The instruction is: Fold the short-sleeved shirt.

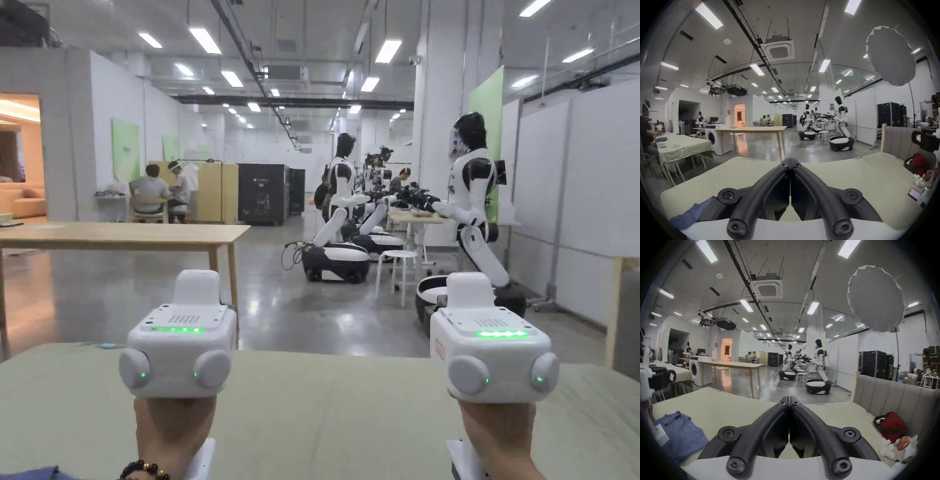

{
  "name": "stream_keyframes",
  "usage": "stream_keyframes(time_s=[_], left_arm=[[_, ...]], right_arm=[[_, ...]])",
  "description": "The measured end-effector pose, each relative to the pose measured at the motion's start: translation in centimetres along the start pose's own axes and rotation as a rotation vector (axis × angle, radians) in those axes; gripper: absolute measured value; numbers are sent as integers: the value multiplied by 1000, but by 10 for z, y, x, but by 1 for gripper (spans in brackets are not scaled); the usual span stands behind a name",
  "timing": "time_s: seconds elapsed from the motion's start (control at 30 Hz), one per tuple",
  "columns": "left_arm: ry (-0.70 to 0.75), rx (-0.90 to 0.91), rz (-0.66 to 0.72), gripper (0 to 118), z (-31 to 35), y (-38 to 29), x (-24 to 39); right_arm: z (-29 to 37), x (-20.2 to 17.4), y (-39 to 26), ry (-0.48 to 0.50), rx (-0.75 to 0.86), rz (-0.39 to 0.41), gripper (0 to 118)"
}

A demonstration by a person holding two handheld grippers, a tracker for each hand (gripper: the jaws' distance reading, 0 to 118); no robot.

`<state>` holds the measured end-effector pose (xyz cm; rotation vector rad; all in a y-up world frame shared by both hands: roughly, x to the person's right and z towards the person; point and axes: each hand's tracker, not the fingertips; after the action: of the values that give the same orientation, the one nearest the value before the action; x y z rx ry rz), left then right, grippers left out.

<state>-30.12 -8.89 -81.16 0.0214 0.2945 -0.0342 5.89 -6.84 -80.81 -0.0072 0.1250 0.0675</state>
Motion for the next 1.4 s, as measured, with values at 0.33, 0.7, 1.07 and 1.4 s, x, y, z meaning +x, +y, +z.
stream_keyframes(time_s=[0.33, 0.7, 1.07, 1.4], left_arm=[[330, -84, 33, 0, 67, -15, -215], [74, -529, -114, 0, 40, -68, -257], [-148, -963, -109, 91, -19, -260, -234], [-156, -1035, -152, 109, -35, -308, -228]], right_arm=[[2, -222, 6, 375, 28, 29, 0], [14, -257, -3, 481, -31, 28, 0], [11, -244, -45, 603, -141, 16, 0], [15, -260, -68, 683, -202, 26, 0]])
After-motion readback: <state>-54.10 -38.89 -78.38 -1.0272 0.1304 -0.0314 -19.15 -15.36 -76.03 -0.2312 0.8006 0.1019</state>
